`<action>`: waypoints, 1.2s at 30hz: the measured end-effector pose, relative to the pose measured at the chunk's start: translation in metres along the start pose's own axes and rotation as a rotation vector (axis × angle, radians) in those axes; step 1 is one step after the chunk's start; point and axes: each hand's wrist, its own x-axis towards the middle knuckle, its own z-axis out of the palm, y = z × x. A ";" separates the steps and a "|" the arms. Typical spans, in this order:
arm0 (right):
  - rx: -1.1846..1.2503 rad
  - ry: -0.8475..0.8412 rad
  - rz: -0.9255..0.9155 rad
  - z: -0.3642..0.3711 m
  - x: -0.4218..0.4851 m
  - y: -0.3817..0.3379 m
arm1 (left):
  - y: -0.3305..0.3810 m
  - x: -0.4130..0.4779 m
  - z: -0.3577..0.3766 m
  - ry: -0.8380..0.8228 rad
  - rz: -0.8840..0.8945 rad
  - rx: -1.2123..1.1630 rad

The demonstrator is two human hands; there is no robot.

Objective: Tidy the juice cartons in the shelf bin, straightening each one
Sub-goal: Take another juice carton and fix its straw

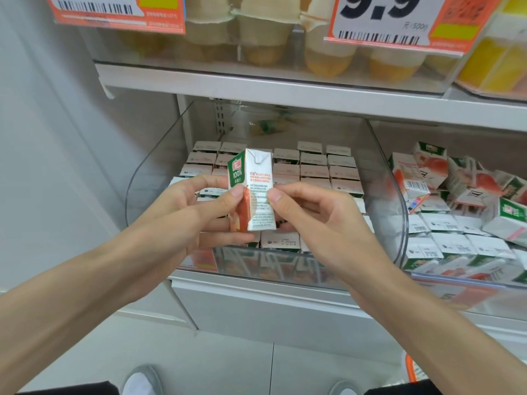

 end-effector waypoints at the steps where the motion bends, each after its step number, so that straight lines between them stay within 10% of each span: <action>1: 0.003 0.011 -0.008 0.000 0.001 0.000 | 0.001 0.000 0.000 0.011 0.003 0.004; 36: 0.052 0.149 0.095 -0.007 0.001 -0.008 | -0.004 0.004 -0.008 -0.007 0.126 0.123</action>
